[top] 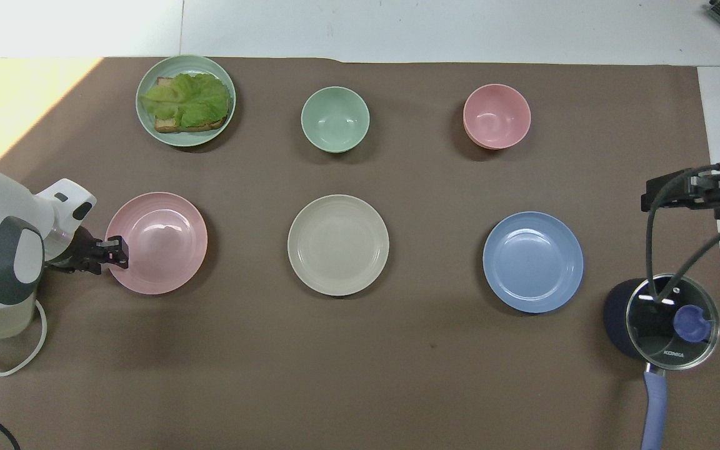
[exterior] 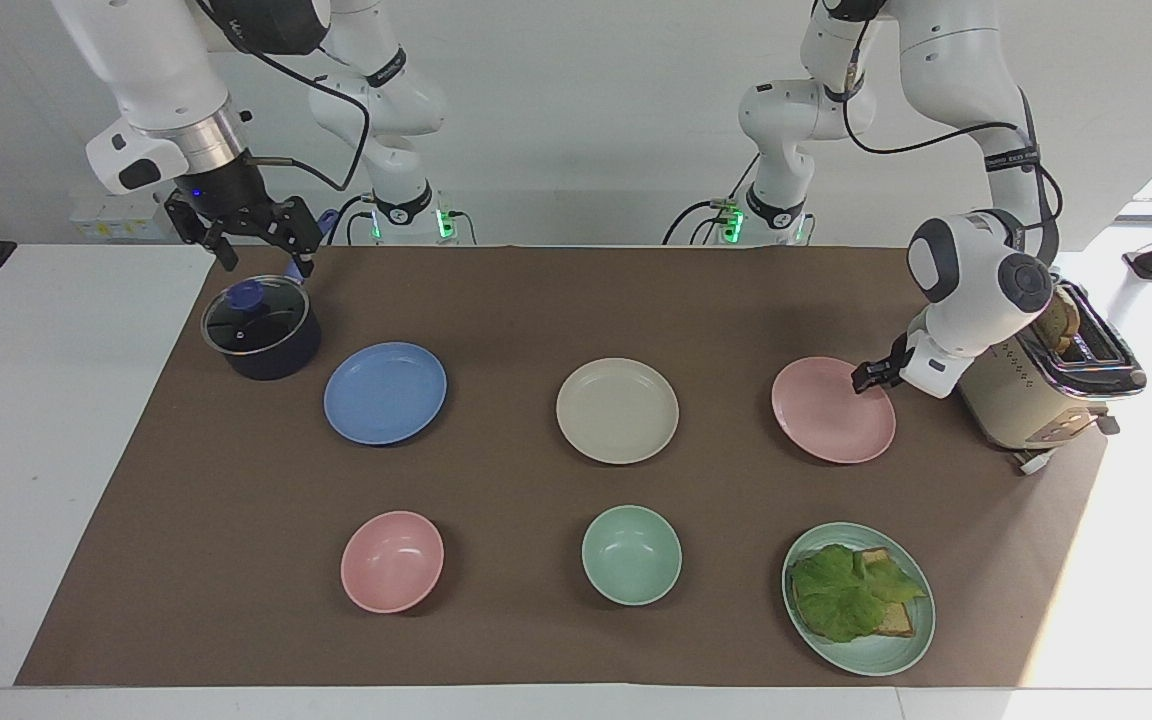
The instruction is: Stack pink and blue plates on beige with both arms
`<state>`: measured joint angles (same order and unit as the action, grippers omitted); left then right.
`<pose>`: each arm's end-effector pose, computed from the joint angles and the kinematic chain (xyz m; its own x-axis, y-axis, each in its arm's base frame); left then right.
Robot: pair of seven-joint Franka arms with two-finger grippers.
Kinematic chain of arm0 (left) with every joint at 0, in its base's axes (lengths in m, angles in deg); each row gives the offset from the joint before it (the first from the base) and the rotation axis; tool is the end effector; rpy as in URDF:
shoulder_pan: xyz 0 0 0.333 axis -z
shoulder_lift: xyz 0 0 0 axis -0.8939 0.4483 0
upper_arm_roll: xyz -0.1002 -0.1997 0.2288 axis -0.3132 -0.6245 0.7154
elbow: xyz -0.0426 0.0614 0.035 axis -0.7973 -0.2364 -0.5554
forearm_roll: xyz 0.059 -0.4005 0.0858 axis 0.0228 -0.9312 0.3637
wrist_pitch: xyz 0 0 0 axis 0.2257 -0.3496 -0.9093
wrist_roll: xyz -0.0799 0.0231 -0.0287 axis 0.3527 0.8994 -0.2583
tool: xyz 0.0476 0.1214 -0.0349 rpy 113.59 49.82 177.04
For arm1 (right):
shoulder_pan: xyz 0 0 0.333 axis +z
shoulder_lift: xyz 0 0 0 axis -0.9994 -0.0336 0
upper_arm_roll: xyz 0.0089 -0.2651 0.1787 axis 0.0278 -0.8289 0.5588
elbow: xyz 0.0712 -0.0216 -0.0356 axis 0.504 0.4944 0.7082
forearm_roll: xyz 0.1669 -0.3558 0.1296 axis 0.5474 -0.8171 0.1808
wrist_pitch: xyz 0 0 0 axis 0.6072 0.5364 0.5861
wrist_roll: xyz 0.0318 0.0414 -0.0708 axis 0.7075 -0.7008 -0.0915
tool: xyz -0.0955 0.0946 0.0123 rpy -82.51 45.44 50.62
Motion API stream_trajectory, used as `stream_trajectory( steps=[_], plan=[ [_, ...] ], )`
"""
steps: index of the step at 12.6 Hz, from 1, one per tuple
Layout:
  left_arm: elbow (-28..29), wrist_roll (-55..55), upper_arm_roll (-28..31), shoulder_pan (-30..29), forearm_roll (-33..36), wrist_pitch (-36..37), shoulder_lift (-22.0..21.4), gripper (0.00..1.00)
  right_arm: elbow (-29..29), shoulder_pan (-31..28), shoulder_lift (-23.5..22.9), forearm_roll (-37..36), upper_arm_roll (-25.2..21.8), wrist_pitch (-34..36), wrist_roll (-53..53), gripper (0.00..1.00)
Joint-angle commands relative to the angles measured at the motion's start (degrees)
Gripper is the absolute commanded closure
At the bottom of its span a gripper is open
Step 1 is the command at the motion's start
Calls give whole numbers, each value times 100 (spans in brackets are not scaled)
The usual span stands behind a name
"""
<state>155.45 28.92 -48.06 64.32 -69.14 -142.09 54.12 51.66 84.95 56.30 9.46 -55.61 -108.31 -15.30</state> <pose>0.5494 0.0309 0.2748 0.9647 0.1535 -0.2142 0.1603 -0.9870 0.0147 0.5729 -0.0009 0.6087 0.9923 -0.1242 0.0011 -0.1242 -0.9923 0.0005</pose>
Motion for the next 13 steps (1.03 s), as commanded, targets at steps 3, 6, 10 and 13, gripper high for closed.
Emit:
stream_trajectory(
  steps=[3, 6, 10, 13],
  plan=[
    [260, 35, 7, -130, -49, -159, -189, 100, 77, -39, 79, -51, 31, -37, -69, 0],
    [-194, 36, -10, -61, -49, 374, -119, 100, 77, -47, 79, -51, 31, -28, -69, 0],
    [-2048, -357, -63, -8, -880, 3045, -198, 100, 77, -47, 79, -51, 31, -28, -69, 0],
    [-2158, -2077, -966, 202, -972, 2998, -286, 100, 77, -47, 79, -51, 31, -28, -69, 0]
  ],
)
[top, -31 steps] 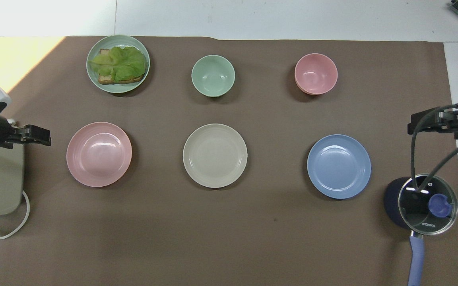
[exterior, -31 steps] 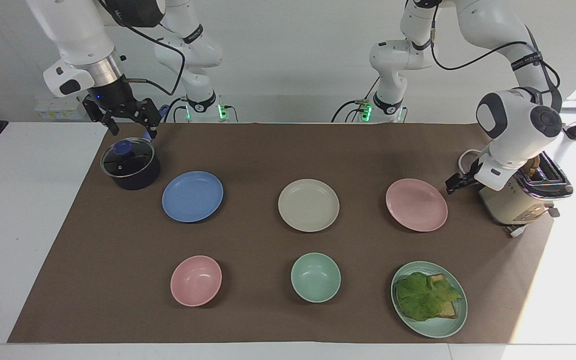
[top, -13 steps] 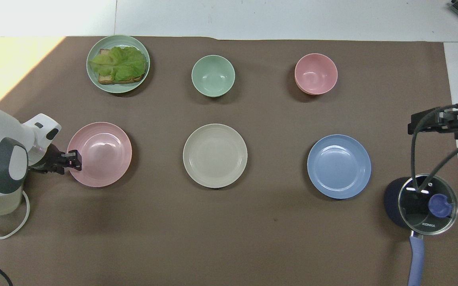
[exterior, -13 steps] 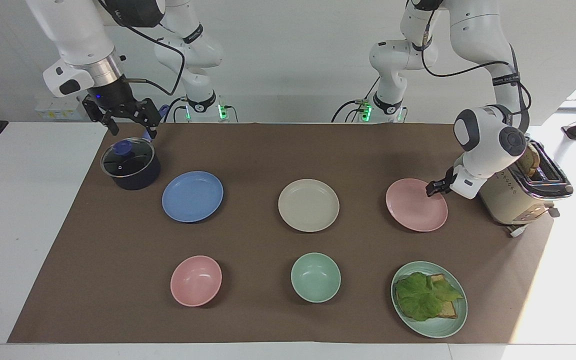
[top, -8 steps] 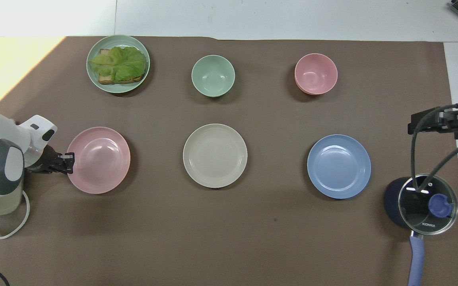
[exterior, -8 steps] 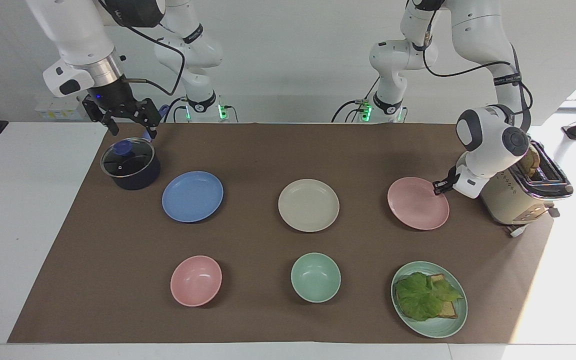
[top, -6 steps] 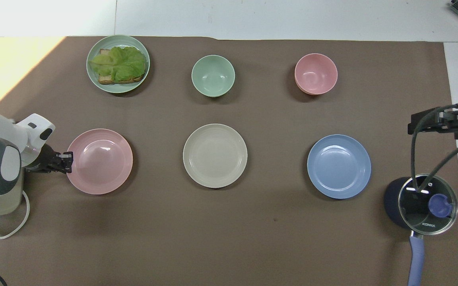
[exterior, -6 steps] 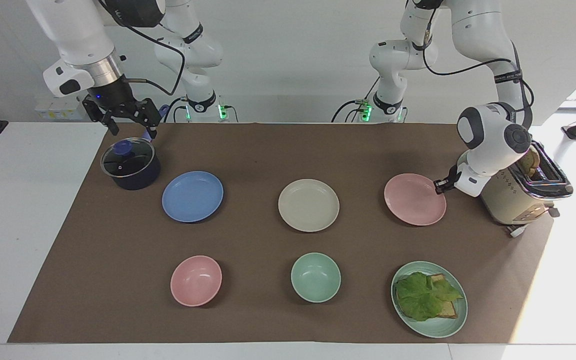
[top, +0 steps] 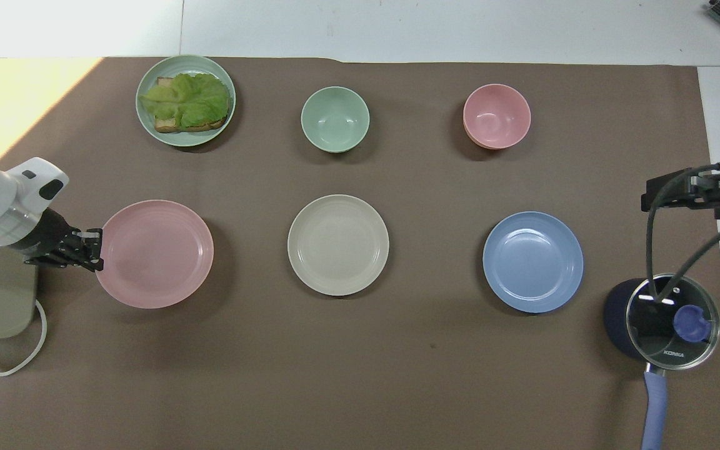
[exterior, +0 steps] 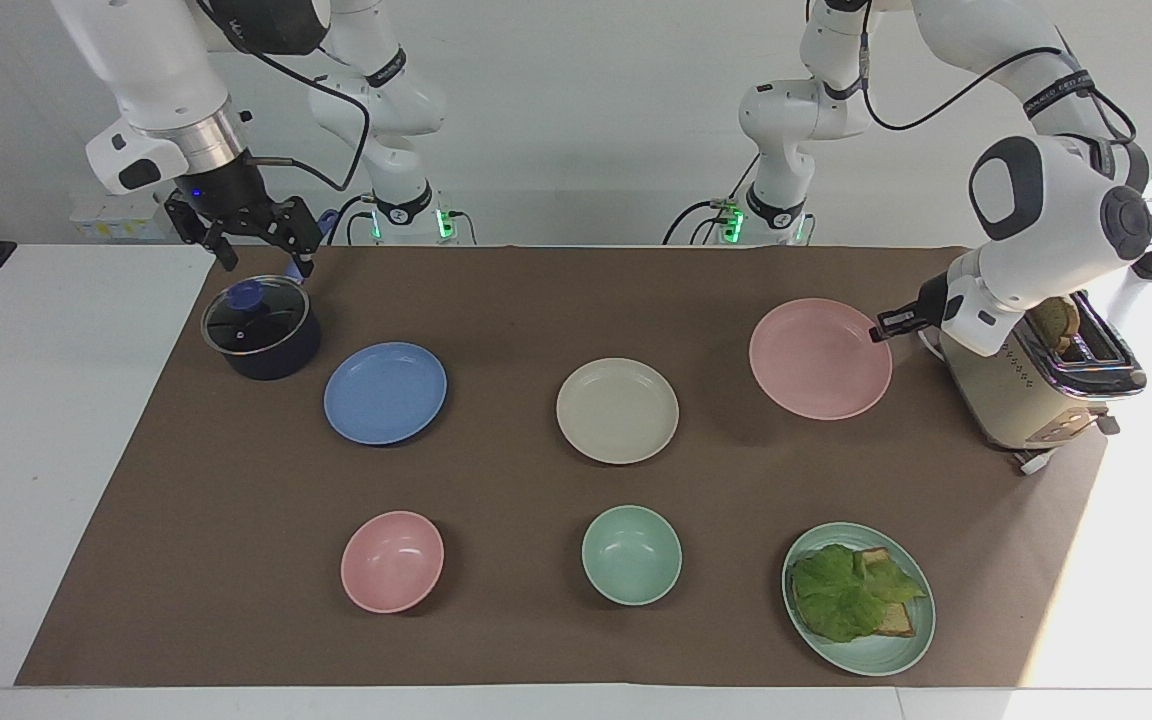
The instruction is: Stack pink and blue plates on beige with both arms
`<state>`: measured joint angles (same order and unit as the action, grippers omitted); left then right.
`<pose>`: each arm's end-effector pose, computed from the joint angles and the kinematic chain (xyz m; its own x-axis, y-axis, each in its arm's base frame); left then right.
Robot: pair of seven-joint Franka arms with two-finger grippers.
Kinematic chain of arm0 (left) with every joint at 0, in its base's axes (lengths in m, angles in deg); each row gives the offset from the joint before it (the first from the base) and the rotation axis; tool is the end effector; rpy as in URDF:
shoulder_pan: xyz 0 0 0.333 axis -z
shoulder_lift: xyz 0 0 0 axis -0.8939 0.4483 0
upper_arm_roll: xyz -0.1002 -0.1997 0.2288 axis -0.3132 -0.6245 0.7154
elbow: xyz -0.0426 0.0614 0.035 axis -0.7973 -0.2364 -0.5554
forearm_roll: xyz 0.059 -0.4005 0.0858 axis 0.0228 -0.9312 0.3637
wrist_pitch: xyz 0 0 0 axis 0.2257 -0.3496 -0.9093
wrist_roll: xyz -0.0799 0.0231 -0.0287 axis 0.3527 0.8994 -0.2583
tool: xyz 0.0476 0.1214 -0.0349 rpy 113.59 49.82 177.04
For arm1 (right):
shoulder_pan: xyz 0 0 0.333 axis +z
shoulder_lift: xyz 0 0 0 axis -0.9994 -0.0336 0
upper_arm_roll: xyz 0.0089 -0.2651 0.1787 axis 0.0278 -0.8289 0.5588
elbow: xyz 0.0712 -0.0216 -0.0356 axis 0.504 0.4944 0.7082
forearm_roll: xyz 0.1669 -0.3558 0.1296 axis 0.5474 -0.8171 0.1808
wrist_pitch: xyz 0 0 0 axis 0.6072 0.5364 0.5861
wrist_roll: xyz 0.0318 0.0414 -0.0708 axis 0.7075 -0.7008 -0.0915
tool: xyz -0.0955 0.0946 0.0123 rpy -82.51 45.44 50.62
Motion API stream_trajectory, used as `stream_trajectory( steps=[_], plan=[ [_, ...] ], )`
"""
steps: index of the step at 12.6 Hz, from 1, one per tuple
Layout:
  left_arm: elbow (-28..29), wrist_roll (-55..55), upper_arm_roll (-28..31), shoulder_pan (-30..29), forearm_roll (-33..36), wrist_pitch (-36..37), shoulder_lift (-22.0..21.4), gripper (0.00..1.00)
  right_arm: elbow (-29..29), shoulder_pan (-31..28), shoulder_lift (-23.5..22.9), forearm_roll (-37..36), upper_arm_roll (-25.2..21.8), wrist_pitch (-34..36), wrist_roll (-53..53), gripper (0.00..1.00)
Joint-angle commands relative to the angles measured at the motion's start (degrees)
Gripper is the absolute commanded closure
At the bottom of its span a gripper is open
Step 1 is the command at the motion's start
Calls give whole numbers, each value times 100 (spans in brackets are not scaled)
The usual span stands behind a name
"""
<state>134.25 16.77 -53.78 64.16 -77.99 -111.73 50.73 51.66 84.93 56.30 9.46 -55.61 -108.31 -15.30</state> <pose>0.5709 -0.0473 0.4475 0.9065 0.2316 -0.3531 0.2860 -0.9519 0.1099 0.5729 -0.0011 0.6087 0.9922 -0.1246 0.0011 -0.1246 -0.9922 0.0005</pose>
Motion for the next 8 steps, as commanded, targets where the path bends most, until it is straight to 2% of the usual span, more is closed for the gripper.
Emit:
stream_trajectory(
  steps=[1, 3, 4, 5, 6, 7, 8],
  plan=[
    [58, -1277, -519, 428, -104, -326, 19, 100, 77, -45, 79, -51, 31, -19, -69, 0],
    [452, -1683, -511, 1182, -323, -1072, 53, 100, 86, -45, 79, -51, 22, -10, -69, 0],
    [794, -1920, -511, 1525, -332, -1755, 97, 100, 86, -45, 79, -51, 22, -2, -60, 0],
    [1145, -2079, -520, 1755, -341, -2510, 106, 100, 86, -71, 79, -51, 22, -1, -60, 0],
    [1332, -2072, -520, 1870, -359, -2961, 133, 100, 94, -98, 79, -59, 31, -1, -60, 0],
    [1316, -2046, -520, 1941, -402, -3183, 333, 100, 86, -98, 79, -59, 22, -1, -60, 0],
    [1298, -2028, -520, 2003, -411, -3360, 431, 91, 86, -98, 79, -59, 22, -1, -51, 0]
  ],
)
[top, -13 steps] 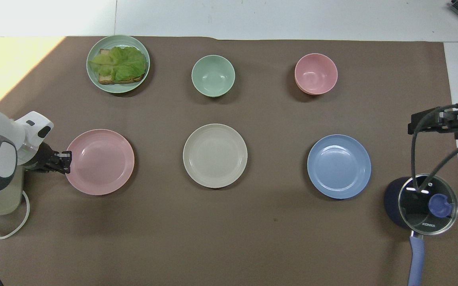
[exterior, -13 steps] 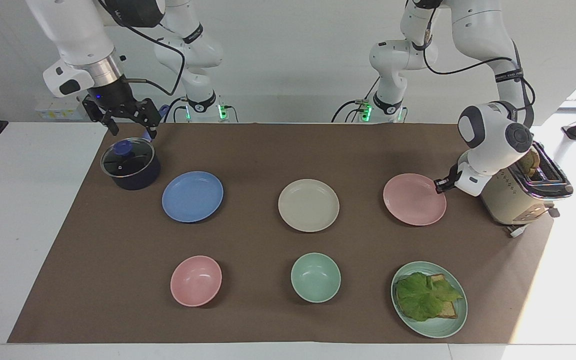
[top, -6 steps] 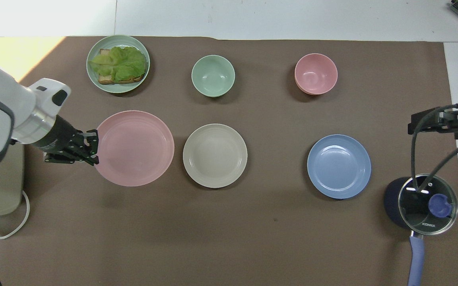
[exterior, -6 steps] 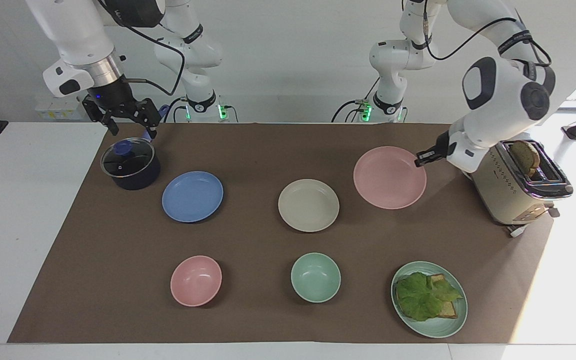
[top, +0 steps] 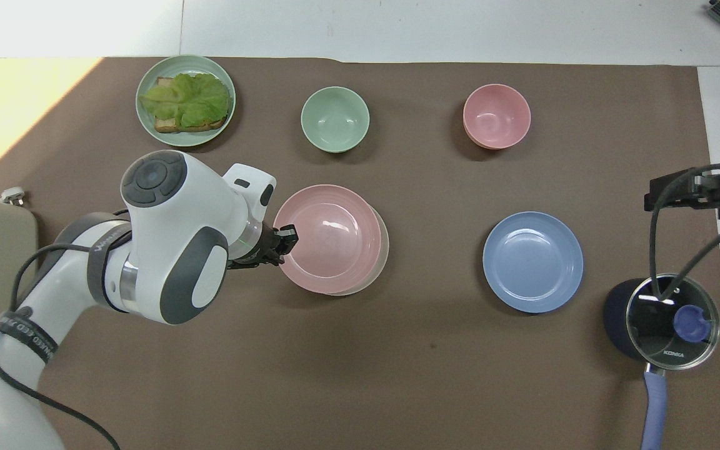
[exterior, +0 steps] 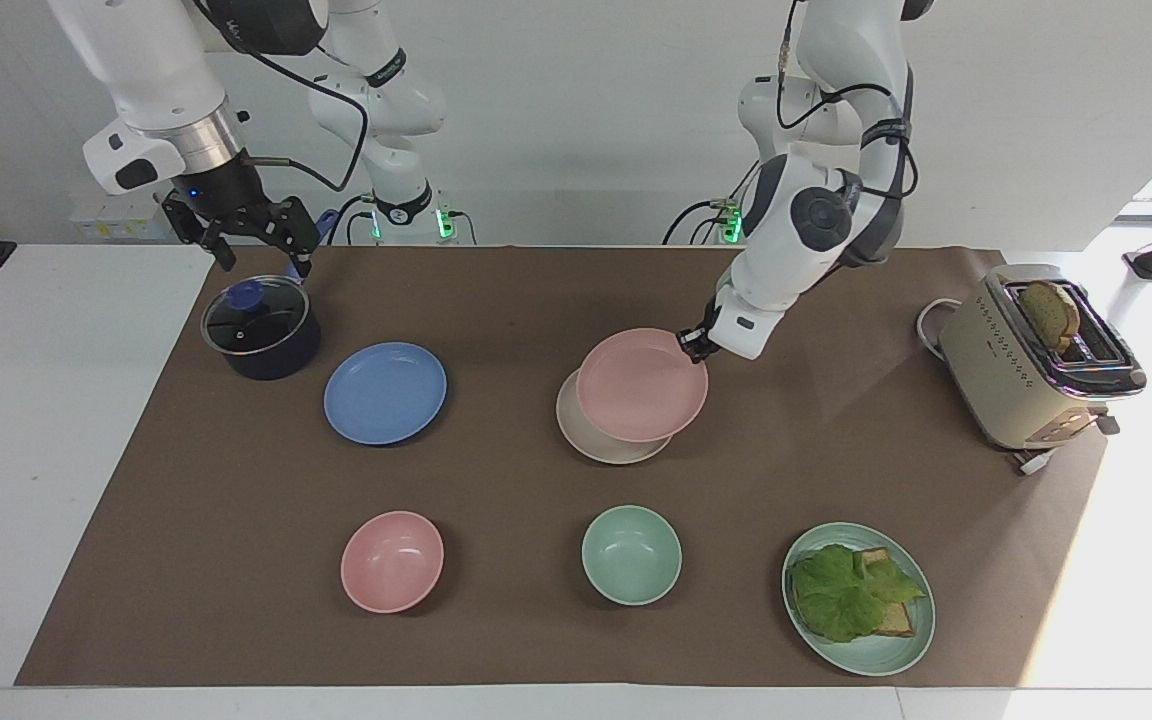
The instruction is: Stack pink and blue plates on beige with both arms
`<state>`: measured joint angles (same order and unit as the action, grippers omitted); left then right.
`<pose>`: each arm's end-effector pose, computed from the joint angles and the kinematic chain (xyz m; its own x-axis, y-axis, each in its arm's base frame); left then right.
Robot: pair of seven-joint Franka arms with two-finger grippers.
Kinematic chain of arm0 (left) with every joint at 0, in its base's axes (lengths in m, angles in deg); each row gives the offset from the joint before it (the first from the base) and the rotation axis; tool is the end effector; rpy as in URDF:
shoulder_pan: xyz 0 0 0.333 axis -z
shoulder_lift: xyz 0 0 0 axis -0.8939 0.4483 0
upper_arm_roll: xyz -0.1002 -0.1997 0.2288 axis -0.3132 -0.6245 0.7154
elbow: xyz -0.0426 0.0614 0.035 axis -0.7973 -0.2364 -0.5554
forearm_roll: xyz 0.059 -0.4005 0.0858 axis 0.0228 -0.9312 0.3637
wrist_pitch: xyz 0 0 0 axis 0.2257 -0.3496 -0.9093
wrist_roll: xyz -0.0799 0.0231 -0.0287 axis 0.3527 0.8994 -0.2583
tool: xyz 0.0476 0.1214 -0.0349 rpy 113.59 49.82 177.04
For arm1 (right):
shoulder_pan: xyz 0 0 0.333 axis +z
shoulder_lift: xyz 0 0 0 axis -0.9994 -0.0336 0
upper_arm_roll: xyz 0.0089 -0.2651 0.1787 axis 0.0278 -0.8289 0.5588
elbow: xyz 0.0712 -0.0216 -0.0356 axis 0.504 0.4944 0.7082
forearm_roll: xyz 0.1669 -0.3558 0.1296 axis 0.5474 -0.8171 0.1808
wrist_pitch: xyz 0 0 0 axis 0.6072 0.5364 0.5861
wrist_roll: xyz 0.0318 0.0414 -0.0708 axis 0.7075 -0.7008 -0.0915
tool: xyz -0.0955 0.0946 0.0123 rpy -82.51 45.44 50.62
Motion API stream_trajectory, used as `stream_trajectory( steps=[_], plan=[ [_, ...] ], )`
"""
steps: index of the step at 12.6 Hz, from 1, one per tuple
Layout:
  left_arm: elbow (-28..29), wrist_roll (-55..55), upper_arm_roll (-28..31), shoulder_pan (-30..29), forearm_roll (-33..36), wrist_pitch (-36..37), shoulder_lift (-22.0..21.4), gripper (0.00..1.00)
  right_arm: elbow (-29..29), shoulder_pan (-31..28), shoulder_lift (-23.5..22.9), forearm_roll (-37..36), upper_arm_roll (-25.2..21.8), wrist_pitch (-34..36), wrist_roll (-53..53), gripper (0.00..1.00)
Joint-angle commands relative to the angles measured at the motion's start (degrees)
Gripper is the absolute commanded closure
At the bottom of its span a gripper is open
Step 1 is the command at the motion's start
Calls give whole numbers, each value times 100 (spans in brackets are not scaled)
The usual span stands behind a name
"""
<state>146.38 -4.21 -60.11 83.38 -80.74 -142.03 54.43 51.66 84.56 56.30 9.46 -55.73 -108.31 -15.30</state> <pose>0.5269 -0.2936 0.3443 0.9402 0.2729 -0.2038 0.3043 -0.9418 0.1428 0.5729 -0.0060 0.6087 0.9911 -0.1331 0.0011 -0.1331 -0.9911 0.0005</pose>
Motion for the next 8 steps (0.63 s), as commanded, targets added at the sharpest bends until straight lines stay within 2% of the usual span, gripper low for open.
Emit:
stream_trajectory(
  steps=[1, 2, 5, 8],
  plan=[
    [86, 95, 114, 82, -136, -332, 52, 10, 86, -61, 79, -59, 33, -10, -51, 0],
    [77, 78, 122, 82, -136, -323, 52, 0, 86, -61, 79, -51, 33, -10, -51, 0],
    [-1, 122, 192, -119, 108, -183, 79, 0, 86, -61, 79, -51, 33, -2, -60, 0],
    [-46, 1173, 201, -847, 1338, -51, 18, 0, 86, -61, 79, -51, 33, -36, -60, 0]
  ],
)
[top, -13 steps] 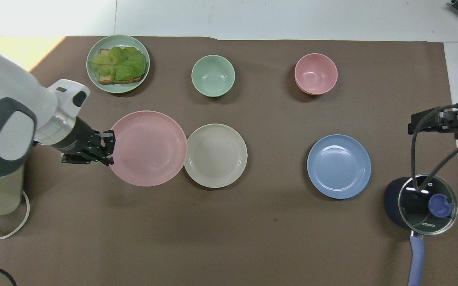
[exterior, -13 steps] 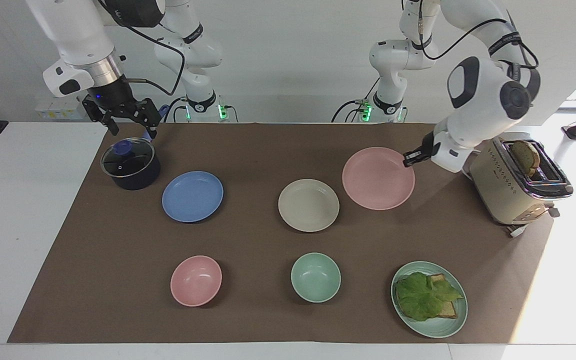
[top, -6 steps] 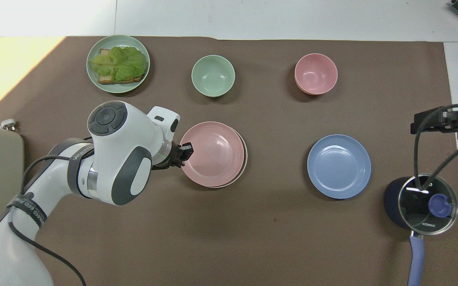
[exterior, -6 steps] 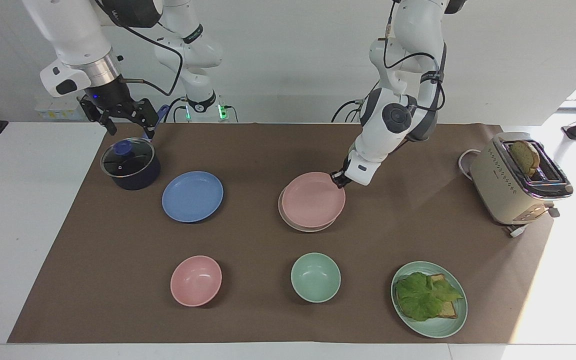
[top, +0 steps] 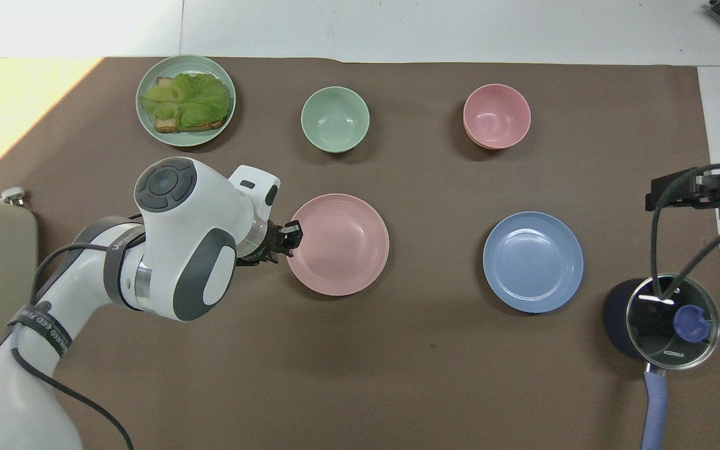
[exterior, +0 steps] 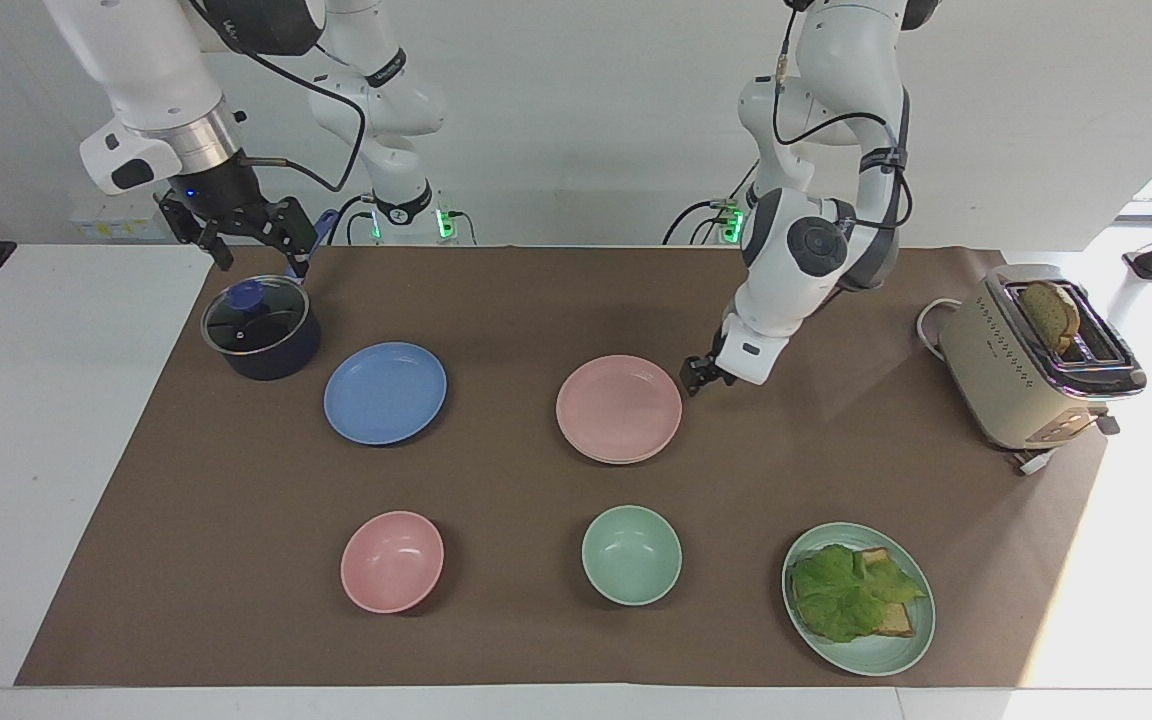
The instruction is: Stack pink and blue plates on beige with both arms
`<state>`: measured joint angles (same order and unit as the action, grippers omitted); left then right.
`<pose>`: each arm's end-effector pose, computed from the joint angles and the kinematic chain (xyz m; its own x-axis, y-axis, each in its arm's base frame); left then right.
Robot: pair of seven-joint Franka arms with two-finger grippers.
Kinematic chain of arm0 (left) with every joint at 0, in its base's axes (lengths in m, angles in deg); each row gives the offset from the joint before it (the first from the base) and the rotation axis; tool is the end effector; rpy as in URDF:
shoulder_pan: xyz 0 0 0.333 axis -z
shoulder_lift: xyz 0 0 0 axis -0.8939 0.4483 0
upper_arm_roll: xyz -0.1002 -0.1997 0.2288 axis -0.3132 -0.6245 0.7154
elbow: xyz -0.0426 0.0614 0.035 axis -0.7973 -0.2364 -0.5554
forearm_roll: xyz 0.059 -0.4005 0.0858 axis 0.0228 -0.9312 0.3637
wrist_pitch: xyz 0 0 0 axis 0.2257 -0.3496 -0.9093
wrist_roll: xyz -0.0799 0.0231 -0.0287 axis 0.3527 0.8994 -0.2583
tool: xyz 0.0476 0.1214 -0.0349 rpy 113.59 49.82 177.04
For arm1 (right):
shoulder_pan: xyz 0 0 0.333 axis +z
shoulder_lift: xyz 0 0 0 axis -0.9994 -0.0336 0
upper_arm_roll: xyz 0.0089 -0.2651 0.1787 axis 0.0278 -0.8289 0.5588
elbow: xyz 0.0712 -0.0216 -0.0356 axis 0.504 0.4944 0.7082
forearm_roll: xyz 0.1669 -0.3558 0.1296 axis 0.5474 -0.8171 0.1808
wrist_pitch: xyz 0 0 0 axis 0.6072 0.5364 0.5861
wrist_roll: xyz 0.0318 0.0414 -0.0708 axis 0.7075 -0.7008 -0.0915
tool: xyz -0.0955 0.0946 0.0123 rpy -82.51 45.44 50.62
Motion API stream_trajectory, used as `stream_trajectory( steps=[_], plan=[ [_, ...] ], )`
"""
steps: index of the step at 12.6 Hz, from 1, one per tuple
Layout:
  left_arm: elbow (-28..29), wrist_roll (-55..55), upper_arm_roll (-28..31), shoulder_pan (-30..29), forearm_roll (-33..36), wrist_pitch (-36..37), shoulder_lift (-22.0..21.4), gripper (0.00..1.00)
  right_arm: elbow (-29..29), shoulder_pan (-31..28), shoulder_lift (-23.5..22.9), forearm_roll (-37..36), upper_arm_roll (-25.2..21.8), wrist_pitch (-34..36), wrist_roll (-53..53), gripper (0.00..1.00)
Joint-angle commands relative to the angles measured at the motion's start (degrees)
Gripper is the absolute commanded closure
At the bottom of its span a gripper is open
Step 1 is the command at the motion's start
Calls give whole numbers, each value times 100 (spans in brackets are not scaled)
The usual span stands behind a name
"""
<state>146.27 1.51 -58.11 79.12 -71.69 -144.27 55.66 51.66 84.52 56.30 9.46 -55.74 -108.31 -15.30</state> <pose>0.5646 -0.2253 0.3330 0.9709 0.2213 -0.0915 0.2275 -0.9717 0.0636 0.5729 -0.0065 0.6087 0.9910 -0.1339 0.0011 -0.1339 -0.9910 0.0005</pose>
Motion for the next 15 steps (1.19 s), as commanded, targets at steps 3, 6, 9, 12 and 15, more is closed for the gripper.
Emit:
stream_trajectory(
  steps=[3, 6, 9, 12, 15],
  plan=[
    [-219, 2417, 1, -1152, 969, 951, -543, 0, 138, -66, 79, -51, 35, -220, -86, 0],
    [-666, 2961, -8, -1558, 927, 1646, -1124, 0, 348, -66, 44, -51, 35, -562, -86, 0],
    [-1965, 2934, 10, -1567, 699, 2824, -1134, 0, 717, -66, -88, -59, 35, -1107, -51, 0],
    [-2188, 2881, 62, -1593, 690, 3134, -1344, 0, 1542, -66, -167, -68, 35, -1959, -34, 0],
    [-2171, 2899, 98, -1602, 681, 3187, -1389, 0, 2508, -57, -246, -77, 35, -3118, 106, 0]
  ],
)
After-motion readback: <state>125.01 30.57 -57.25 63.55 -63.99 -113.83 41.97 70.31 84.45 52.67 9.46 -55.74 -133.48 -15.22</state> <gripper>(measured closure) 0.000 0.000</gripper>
